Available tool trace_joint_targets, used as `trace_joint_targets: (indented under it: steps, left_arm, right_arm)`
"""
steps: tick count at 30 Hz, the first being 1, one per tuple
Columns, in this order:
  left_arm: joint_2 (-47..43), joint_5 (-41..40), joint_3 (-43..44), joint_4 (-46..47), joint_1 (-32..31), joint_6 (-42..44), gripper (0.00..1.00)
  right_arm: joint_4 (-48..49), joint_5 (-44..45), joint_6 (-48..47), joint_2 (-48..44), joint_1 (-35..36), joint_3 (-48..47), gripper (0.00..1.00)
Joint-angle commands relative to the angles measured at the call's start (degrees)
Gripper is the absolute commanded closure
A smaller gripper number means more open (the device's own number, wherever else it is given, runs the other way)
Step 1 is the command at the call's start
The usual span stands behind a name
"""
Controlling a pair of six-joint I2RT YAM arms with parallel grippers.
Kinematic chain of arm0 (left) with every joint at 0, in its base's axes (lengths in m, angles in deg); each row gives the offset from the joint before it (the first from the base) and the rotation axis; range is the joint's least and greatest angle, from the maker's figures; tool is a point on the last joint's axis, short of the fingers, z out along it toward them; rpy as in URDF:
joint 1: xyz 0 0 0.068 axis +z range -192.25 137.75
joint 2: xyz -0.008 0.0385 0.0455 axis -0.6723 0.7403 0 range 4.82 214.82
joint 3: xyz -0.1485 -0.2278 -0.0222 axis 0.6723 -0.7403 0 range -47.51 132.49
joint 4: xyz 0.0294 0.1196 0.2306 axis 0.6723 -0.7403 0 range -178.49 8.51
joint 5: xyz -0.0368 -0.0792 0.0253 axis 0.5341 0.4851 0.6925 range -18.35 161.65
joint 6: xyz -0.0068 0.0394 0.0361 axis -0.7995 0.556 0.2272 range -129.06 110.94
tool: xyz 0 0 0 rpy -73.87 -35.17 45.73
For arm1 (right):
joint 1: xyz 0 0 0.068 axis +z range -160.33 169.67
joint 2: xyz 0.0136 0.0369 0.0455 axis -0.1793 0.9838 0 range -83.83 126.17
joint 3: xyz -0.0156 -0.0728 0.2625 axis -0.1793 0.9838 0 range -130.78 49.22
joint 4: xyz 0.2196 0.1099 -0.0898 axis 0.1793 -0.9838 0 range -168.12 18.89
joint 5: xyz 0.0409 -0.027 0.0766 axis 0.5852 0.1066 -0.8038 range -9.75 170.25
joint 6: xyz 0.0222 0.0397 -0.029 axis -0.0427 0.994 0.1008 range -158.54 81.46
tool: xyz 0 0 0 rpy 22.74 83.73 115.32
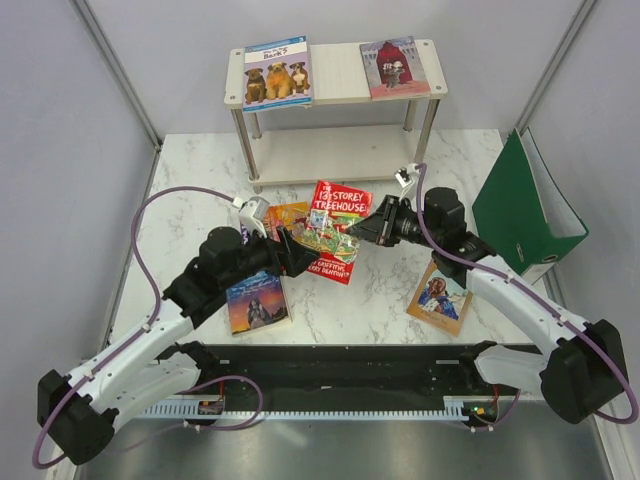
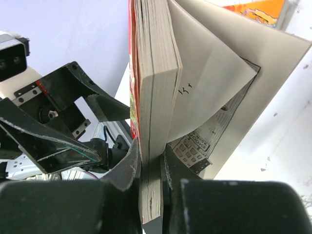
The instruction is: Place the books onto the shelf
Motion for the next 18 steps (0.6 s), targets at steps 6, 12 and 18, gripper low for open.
trace_joint_targets:
  steps: [6,12,18]
  left_arm:
    - [0.1,2.2,-0.5,8.0,-0.1,0.6,0.12]
    - [0.5,-0.4,-0.1,6.4,-0.1,1.4,0.12]
    - [-2.3,-5.9,0.1,5.6,-0.1,2.6,0.11]
  right_arm:
    - [4.5,-7.1,-0.7,-1.5,-1.0,-7.6,1.00]
    - [4.5,-8.5,0.0,-2.2,-2.3,-9.7,1.00]
    - [4.3,-10.1,0.4,-2.0,-3.0,-10.9,1.00]
